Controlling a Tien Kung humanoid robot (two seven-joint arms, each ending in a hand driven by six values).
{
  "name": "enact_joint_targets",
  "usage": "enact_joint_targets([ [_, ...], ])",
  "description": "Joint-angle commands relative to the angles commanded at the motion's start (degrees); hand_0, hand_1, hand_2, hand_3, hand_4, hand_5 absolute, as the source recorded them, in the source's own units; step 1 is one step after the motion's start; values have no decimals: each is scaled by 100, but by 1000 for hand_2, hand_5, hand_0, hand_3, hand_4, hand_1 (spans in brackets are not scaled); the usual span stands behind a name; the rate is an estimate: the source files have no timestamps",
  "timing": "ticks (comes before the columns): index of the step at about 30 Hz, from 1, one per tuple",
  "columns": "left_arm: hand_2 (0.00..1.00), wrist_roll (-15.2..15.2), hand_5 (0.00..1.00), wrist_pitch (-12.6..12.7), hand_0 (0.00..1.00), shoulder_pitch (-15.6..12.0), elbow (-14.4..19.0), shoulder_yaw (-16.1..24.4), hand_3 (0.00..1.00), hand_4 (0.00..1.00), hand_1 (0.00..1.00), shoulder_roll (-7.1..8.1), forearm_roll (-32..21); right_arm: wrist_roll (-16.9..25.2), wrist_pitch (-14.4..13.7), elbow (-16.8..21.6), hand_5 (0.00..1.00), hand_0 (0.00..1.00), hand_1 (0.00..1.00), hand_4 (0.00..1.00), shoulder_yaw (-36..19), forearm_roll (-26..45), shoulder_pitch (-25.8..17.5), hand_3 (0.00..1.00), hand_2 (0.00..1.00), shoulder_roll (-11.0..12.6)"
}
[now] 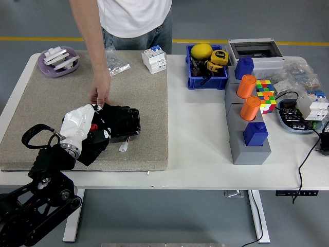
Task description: Pick the rag up,wipe the panel,place it on the desk
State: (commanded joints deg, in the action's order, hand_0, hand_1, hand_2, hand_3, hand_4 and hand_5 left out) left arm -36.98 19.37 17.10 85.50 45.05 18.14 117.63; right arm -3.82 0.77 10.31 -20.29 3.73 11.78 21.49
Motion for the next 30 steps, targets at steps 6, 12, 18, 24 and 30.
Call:
enact_joint_targets([
  [6,531,0,2,-20,191,309,-164,-258,514,207,179,-326,-149,4,7,0,556,710,495,998,59,39,12,618,631,-4],
  [12,531,0,2,-31,191,481,-207,-452,514,205,177,-424,-222,19,9,0,555,710,495,998,117,90,24,618,631,1],
  [18,531,0,2,-20,191,467,-262,-400,514,206,177,-404,-208,18,11,0,555,710,494,998,143,120,2,618,631,4],
  [24,530,0,2,-21,192,351,-262,-365,512,204,176,-292,-121,11,6,0,555,709,494,998,108,88,8,617,632,12],
  [30,531,0,2,-8,193,214,-308,-176,514,202,177,-193,-28,2,0,0,555,709,493,998,60,44,-6,617,633,23],
])
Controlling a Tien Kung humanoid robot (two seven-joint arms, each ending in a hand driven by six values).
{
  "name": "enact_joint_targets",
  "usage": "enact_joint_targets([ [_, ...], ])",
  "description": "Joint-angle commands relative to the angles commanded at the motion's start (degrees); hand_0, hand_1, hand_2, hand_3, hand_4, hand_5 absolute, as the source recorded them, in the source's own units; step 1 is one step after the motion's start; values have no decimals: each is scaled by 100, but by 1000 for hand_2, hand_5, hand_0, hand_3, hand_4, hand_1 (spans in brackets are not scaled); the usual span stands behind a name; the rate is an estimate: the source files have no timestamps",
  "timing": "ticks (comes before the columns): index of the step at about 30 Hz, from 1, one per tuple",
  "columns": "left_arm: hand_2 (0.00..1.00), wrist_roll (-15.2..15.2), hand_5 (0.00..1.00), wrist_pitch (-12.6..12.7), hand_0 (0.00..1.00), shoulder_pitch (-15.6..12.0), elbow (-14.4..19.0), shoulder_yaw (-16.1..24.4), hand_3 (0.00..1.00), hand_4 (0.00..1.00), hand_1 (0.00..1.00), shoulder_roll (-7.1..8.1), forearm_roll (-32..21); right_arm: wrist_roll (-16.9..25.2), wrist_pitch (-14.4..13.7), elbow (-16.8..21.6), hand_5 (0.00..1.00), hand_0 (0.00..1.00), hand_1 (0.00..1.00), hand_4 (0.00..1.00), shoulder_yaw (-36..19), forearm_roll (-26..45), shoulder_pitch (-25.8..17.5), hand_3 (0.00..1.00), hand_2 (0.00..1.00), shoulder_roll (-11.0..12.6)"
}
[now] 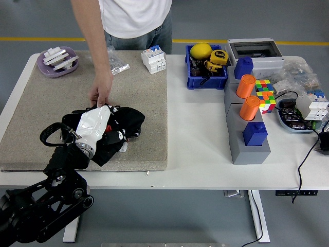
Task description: Pick the rag up,wipe the panel,place it on the desk
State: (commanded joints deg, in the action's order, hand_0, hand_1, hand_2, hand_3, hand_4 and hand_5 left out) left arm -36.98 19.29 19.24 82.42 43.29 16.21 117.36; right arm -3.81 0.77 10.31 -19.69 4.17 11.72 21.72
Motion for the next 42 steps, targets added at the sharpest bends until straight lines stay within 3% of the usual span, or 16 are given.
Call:
enact_joint_targets([
  [29,530,0,2,-69,193,-601,-141,1196,517,214,175,641,346,-9,0,0,555,709,494,998,-243,-157,-54,618,631,40],
  [42,530,0,2,-75,192,-804,-126,1571,517,214,173,756,454,-12,-5,0,553,709,494,998,-356,-230,-61,618,631,48],
])
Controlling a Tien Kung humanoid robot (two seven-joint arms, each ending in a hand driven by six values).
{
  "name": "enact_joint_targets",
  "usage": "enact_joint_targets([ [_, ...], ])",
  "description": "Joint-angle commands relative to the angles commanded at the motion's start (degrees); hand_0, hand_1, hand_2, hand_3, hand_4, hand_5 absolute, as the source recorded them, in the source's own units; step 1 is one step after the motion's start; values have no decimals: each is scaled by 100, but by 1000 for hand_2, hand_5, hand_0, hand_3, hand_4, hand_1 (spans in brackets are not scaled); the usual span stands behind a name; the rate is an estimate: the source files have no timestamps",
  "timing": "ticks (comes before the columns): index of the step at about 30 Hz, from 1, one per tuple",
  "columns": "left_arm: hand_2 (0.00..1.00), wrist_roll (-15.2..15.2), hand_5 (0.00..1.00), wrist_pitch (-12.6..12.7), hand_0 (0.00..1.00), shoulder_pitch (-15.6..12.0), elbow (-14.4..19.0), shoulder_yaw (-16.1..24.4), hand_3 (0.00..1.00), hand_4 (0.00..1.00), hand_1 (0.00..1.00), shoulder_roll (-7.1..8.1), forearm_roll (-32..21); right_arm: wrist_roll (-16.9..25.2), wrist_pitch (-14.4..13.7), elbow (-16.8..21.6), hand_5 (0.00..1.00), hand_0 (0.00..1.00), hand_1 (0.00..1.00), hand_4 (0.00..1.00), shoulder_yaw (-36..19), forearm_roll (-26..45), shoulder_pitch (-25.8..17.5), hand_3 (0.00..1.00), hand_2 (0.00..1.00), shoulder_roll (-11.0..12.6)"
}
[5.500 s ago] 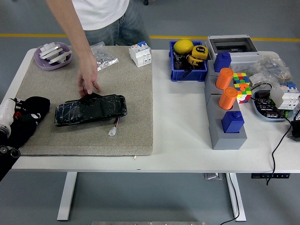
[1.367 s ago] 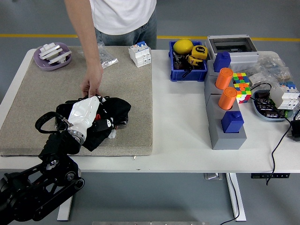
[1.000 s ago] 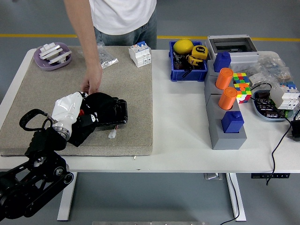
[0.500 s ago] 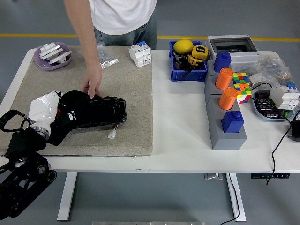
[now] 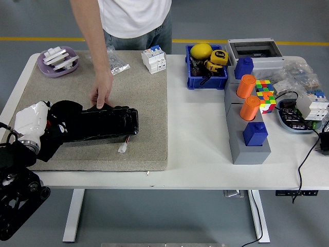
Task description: Pick the rag up,wipe the panel,place it on the desk
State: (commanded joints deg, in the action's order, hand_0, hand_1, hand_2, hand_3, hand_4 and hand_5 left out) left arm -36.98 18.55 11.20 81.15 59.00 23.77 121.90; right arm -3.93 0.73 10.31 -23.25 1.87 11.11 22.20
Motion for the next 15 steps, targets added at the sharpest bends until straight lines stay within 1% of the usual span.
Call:
enact_joint_targets([
  [4,530,0,2,-14,192,-51,11,57,517,214,173,26,-6,7,2,0,553,709,494,998,17,20,-1,618,631,3],
  [8,530,0,2,-16,189,-49,-12,31,518,215,172,27,-16,8,-3,0,554,708,494,998,0,4,3,618,632,1],
  [15,530,0,2,-2,189,50,77,-114,520,218,171,-48,-78,11,-8,0,554,709,493,998,-5,4,16,618,632,-6],
])
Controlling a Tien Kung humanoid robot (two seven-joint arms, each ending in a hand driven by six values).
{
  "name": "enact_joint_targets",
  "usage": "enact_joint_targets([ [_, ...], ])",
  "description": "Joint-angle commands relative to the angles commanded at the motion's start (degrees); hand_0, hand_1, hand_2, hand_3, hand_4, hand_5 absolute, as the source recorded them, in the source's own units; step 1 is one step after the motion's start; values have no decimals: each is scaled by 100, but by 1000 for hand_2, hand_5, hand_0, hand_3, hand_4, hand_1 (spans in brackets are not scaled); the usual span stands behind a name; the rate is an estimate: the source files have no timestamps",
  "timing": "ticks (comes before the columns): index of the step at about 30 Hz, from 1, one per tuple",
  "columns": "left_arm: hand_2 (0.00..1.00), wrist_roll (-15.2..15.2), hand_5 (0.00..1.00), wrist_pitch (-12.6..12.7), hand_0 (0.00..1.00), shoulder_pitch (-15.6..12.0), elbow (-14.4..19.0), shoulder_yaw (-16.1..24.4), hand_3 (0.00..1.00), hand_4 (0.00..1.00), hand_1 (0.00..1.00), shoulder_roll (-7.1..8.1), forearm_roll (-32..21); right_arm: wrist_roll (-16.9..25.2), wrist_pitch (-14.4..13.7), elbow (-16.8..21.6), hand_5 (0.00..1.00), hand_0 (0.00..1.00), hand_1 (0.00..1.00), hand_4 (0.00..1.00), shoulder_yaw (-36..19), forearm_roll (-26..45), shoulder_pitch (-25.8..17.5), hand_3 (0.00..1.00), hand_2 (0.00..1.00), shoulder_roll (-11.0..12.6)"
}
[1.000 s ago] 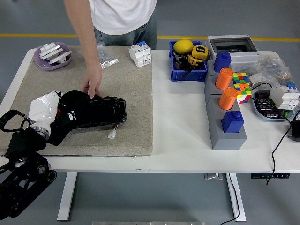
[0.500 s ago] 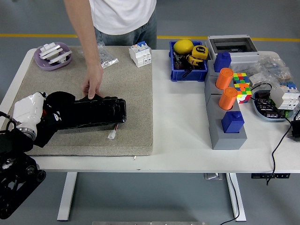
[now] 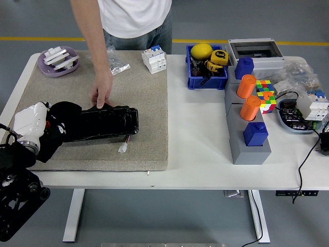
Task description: Pick the rag up,wipe the panel,place it on the desk
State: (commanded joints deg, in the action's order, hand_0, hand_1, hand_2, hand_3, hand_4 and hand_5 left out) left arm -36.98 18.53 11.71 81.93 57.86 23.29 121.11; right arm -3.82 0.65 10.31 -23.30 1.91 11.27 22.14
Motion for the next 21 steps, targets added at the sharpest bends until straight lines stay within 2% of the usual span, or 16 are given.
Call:
enact_joint_targets([
  [4,529,0,2,19,189,168,47,-232,518,214,170,-53,-108,-6,-6,0,555,709,494,998,-1,-7,12,618,632,6],
  [21,528,0,2,18,187,963,-109,-1342,517,214,167,-390,-501,-4,-2,0,556,708,494,998,81,28,71,618,632,10],
])
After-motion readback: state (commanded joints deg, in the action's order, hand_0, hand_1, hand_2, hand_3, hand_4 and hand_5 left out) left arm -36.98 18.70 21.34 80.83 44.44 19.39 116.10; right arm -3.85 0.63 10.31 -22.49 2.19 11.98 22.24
